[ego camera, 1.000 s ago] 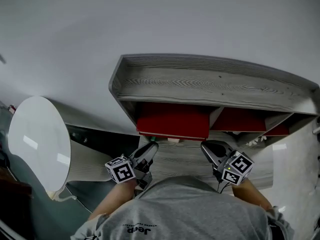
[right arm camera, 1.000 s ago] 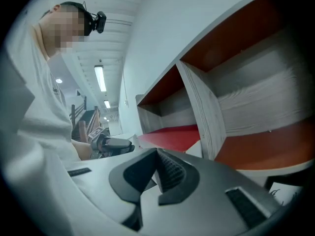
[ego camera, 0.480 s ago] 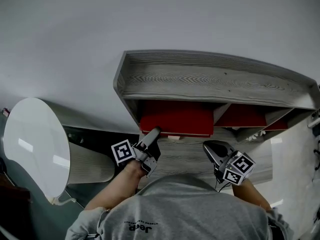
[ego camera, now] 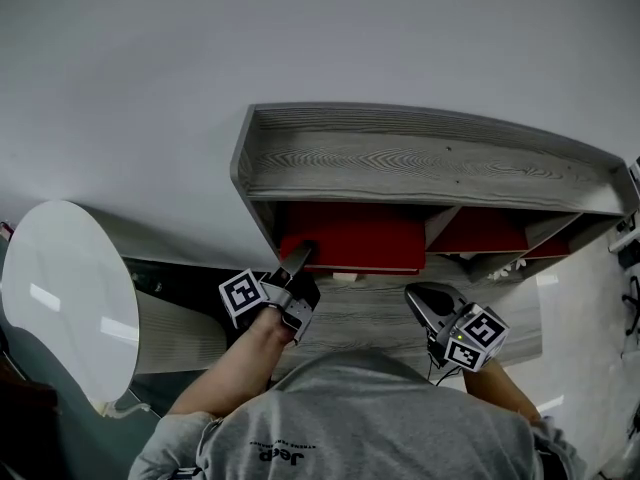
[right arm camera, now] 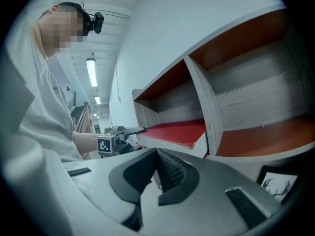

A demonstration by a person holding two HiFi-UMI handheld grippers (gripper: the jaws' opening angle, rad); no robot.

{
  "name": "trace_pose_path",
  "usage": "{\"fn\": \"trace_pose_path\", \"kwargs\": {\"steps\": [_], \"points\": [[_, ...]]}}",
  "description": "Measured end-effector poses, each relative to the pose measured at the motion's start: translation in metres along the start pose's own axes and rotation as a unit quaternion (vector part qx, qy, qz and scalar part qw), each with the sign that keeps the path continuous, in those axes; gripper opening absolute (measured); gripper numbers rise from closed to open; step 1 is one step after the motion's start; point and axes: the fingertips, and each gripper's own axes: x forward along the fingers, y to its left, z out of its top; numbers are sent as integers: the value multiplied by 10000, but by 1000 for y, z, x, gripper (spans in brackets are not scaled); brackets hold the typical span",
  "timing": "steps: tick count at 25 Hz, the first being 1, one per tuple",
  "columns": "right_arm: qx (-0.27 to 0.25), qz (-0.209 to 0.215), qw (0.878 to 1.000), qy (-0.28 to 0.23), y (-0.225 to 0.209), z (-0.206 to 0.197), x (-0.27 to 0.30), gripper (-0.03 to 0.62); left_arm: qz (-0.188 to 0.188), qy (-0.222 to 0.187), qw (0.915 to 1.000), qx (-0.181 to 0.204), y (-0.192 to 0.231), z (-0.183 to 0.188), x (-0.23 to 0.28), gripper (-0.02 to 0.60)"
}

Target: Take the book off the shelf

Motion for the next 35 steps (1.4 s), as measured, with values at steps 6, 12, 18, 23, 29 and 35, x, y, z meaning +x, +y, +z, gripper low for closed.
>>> {"fn": "trace_pose_path", "kwargs": {"steps": [6, 12, 18, 23, 29, 35], "points": [[1, -130, 9999, 18, 5, -2, 5, 0, -49, 124, 9999, -62, 1, -4, -10, 256], [43, -272, 9996, 67, 19, -9, 5, 0, -162, 402, 9988, -214, 0, -10, -27, 256], [110, -570, 9983, -82, 39, -11, -3, 0, -266, 769, 9963, -290, -1, -13, -42, 256], [162, -812, 9962, -255, 62, -15, -15, 0, -353, 1122, 9924, -365, -4, -21, -55, 256], [300, -1431, 9880, -493, 85, -28, -48, 0, -485, 1663, 9839, -434, -9, -36, -59, 256], [428, -2051, 9757, -634, 92, -43, -85, 0, -582, 1915, 9789, -407, -12, -44, -69, 256]]}}
